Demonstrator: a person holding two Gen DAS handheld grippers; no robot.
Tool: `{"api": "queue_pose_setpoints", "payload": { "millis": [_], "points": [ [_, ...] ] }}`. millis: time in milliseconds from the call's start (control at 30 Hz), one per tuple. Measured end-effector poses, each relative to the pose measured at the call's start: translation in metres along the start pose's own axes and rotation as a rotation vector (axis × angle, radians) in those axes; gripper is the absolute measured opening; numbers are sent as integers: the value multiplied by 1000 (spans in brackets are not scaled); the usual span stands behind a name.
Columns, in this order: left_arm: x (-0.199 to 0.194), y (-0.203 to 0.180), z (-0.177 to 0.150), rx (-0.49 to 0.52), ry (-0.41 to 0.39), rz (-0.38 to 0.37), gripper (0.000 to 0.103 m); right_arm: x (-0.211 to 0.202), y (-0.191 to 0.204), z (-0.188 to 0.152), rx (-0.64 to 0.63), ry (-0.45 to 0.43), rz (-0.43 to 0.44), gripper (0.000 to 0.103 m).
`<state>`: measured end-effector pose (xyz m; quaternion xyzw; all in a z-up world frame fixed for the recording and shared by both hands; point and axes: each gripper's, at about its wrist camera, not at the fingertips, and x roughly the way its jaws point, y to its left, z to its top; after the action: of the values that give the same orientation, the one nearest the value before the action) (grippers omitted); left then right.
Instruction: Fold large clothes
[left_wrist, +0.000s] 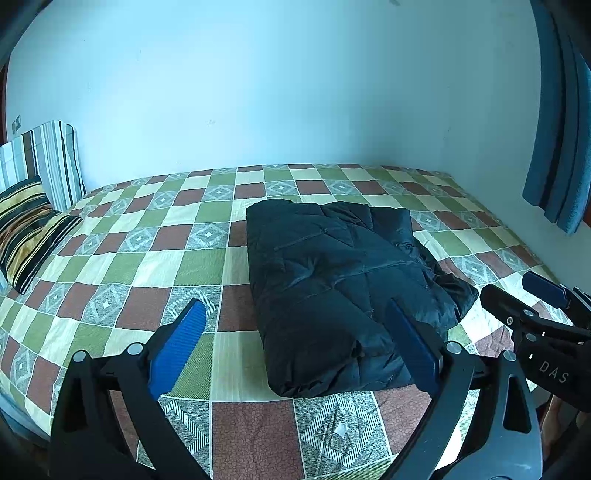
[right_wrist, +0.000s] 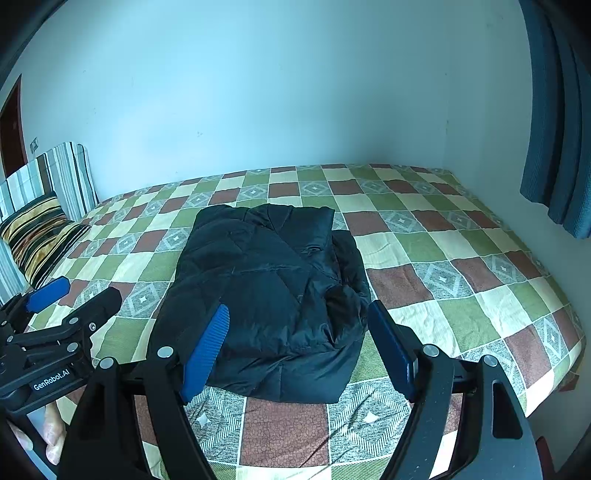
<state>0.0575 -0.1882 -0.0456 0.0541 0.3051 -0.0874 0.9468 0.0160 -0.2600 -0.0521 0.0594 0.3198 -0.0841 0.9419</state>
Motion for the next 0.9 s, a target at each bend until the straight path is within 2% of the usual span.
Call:
{"api": "queue_pose_setpoints", "payload": {
  "millis": [300, 567, 767, 900],
  "points": [
    [5, 2, -1, -1, 29, 14, 97, 1, 0, 0, -3, 3, 0, 76],
    [6, 2, -2, 8, 19, 24, 97, 3, -1, -1, -8, 5, -5, 76],
    [11, 3, -5, 8, 34, -4, 97, 8, -1, -3, -15, 14, -6, 76],
    [12, 4, -5, 7, 30, 19, 97, 12, -2, -4, -17, 22, -7, 76]
  ]
}}
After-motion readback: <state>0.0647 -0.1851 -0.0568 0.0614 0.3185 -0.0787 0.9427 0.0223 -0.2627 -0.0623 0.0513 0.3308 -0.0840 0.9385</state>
